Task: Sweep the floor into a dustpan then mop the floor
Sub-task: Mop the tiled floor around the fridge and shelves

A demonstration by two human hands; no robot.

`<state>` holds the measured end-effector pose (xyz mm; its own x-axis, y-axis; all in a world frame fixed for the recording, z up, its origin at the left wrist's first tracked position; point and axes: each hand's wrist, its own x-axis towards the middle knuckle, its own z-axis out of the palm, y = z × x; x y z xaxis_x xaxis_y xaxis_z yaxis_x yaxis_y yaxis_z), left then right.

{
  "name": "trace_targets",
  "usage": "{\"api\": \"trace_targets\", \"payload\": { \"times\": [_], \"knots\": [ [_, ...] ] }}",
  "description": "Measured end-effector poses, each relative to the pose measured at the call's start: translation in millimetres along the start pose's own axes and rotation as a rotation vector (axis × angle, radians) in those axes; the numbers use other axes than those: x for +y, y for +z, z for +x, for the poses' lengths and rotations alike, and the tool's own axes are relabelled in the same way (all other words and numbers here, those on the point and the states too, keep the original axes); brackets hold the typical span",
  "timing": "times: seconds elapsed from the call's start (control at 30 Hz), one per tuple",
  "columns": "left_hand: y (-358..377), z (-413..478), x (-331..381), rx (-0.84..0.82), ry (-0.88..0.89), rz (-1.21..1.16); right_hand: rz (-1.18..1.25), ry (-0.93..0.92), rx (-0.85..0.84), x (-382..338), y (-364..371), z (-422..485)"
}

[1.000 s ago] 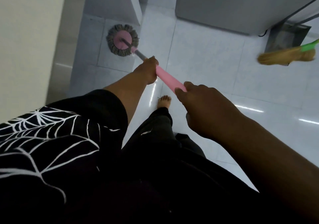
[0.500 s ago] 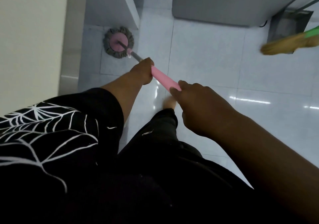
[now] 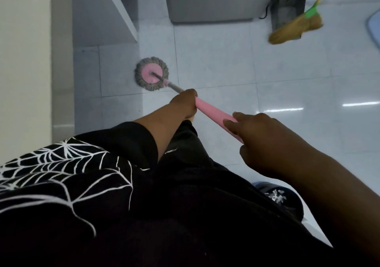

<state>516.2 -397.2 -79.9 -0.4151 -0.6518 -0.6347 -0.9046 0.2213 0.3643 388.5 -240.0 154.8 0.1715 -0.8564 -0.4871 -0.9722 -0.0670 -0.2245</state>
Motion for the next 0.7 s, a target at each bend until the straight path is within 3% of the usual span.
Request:
{"api": "trace_targets", "payload": {
  "times": [0.37, 0.7],
  "knots": [
    [10, -17, -18, -0.022, 0.095, 0.018, -0.07, 0.074, -0.004, -42, 9, -14],
    [-70, 43, -67, -0.032, 0.104, -0.003, -0.033, 0.064, -0.024, -60, -39, 86]
  ]
}}
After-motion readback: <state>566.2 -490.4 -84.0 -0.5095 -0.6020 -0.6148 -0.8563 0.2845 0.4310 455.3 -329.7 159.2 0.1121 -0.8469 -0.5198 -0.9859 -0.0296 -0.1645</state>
